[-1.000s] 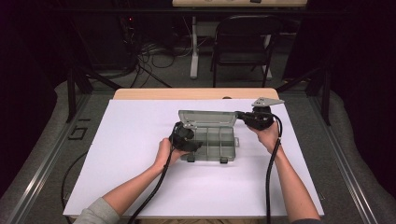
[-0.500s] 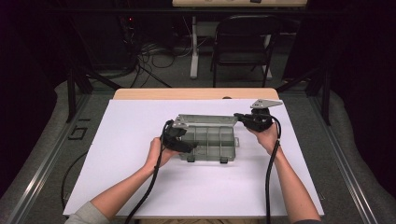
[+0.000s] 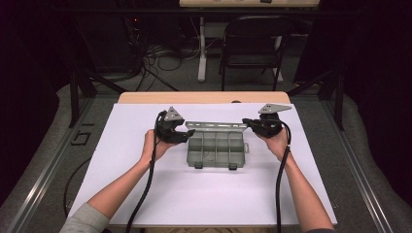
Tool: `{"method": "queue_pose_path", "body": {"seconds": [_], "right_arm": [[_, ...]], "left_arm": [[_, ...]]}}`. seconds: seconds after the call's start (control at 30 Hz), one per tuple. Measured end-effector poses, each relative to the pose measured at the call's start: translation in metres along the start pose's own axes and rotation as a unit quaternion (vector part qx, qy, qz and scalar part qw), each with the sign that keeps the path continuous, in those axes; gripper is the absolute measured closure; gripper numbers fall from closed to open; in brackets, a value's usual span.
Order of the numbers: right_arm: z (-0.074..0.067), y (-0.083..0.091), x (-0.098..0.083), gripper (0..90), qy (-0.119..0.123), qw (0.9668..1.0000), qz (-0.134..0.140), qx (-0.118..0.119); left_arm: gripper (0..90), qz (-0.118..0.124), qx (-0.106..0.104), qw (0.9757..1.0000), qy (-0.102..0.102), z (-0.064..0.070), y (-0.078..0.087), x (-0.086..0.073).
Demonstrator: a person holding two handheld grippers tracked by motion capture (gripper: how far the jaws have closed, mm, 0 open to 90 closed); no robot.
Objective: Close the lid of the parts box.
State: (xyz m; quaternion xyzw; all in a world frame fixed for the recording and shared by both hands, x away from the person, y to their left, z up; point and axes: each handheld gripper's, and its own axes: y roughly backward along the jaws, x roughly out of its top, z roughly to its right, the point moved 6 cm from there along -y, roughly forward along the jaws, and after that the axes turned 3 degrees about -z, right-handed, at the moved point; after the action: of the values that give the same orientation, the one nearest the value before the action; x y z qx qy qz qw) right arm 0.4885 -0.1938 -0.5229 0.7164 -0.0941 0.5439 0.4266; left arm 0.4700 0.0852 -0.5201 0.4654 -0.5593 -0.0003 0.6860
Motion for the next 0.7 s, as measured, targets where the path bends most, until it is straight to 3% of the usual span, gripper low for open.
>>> {"method": "queue_pose_path", "body": {"seconds": [0.1, 0.23, 0.7], "right_arm": [[-0.003, -0.002, 0.0, 90.0, 0.008, 0.9999, -0.007, 0.0], [-0.004, 0.001, 0.002, 88.6, 0.007, 1.0, -0.004, -0.003], [-0.018, 0.013, 0.001, 89.6, 0.011, 0.9999, -0.007, 0.007]], "left_arm": [[51.0, 0.0, -0.016, 0.9998, -0.011, 0.003, -0.003, 0.0], [58.8, -0.001, -0.017, 0.9997, -0.019, 0.005, -0.004, 0.001], [56.6, 0.003, -0.01, 0.999, -0.043, 0.014, -0.002, -0.003]]}}
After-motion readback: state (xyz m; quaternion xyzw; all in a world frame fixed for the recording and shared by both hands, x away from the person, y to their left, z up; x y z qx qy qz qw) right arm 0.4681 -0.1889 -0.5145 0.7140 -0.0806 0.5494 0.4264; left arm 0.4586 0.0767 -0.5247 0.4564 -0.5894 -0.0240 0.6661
